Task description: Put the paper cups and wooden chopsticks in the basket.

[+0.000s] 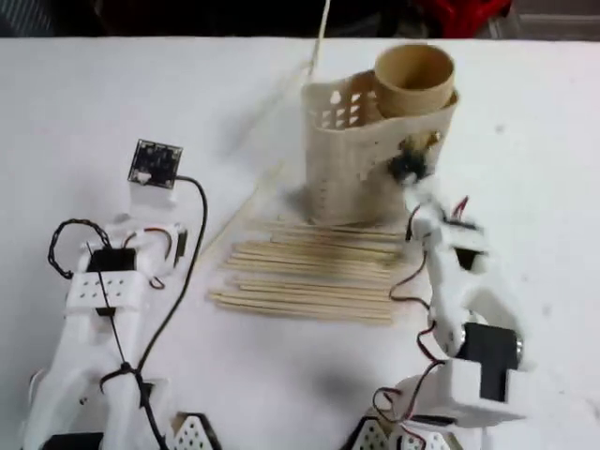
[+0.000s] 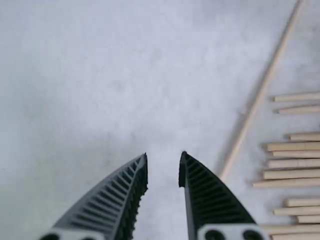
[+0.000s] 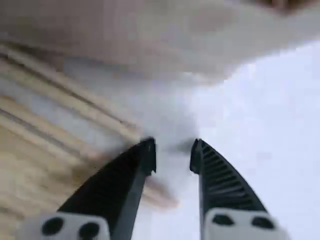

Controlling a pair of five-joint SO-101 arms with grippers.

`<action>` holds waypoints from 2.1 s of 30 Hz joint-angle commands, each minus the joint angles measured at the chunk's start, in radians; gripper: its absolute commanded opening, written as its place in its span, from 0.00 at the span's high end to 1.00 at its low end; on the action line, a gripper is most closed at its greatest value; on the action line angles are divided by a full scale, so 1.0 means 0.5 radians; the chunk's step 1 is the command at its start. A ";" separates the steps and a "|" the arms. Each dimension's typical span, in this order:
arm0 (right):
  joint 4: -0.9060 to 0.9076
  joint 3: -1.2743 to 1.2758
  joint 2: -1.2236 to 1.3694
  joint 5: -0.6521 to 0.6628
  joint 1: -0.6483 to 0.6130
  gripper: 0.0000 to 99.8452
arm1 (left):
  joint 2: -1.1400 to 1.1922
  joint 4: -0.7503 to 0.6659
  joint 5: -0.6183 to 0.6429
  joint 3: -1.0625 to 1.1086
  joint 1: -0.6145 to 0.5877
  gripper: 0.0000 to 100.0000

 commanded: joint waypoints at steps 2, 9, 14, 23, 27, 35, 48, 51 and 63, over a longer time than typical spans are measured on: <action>0.109 -0.012 -0.054 0.025 0.078 0.87 | -0.060 -0.055 -0.006 -0.077 0.023 0.88; 0.112 -0.012 -0.054 0.025 0.091 0.87 | -0.054 0.012 0.006 -0.473 0.152 0.88; 0.112 -0.012 -0.054 0.018 0.094 0.87 | -0.020 0.399 0.138 -1.126 0.425 0.88; 0.100 -0.009 -0.054 -0.071 0.094 0.87 | 0.738 1.000 0.356 -2.501 0.738 0.79; 0.075 -0.009 -0.054 -0.101 0.097 0.87 | 1.238 1.255 0.476 -3.115 0.769 0.78; 0.072 -0.006 -0.054 -0.104 0.097 0.87 | 2.140 1.660 0.479 -4.177 0.885 0.78; 0.127 0.009 -0.370 -0.430 0.100 0.87 | 3.101 1.955 0.460 -5.198 0.904 0.94; 0.201 0.061 -0.612 -0.491 0.130 0.87 | 3.172 1.952 0.460 -5.343 0.901 0.98; 0.204 0.528 -1.297 -0.470 0.198 0.87 | 3.119 1.725 0.463 -5.435 0.934 0.98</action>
